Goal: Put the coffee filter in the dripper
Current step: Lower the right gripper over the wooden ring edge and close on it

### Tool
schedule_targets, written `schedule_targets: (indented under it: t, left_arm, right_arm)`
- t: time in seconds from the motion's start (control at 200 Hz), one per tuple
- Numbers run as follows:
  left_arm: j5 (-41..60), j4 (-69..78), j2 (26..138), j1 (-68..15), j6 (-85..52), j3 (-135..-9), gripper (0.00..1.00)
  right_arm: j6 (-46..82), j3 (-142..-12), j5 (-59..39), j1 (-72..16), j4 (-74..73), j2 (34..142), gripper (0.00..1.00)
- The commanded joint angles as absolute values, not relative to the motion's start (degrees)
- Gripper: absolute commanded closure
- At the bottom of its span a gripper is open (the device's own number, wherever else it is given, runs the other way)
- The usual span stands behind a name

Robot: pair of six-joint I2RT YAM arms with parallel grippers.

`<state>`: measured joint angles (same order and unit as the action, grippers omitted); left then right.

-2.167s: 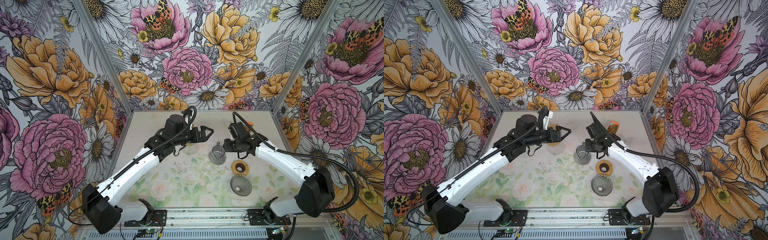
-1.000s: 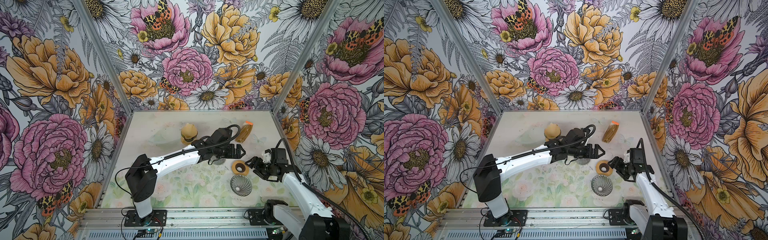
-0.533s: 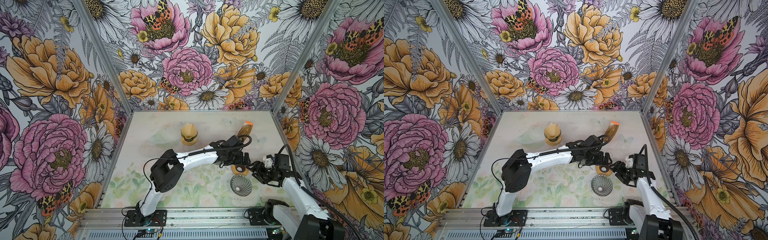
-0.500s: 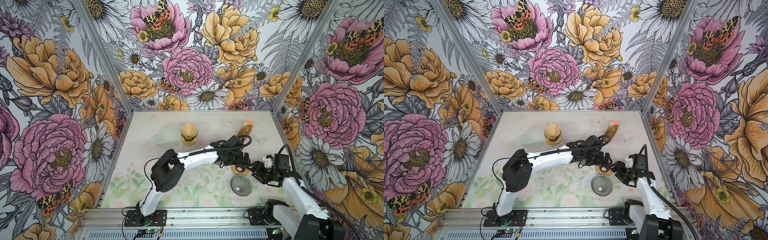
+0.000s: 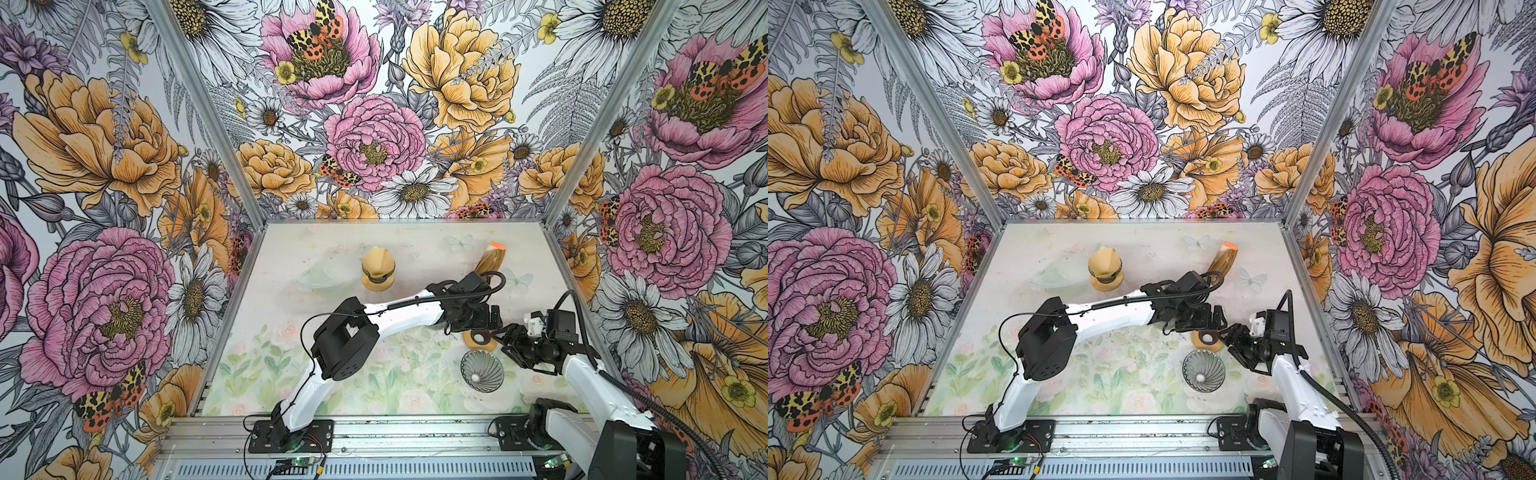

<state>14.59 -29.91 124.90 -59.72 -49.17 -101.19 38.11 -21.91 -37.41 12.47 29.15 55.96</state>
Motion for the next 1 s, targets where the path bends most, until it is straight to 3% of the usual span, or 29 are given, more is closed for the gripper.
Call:
schedule_targets:
  t: [0.0,0.771,0.996]
  left_arm:
    - [15.67,-29.92,126.1,-59.06,-50.52,-102.75,0.01]
    - [17.08,-29.95,127.97,-57.92,-51.94,-101.31,0.01]
    - [17.48,-29.84,128.04,-57.7,-51.77,-101.26,0.01]
  right_arm:
    - [38.24,-21.67,-37.93,12.92,26.52,56.9,0.36]
    - [39.43,-20.74,-39.59,12.31,19.7,62.99,0.41]
    - [41.11,-21.21,-40.76,10.72,16.36,64.22,0.5]
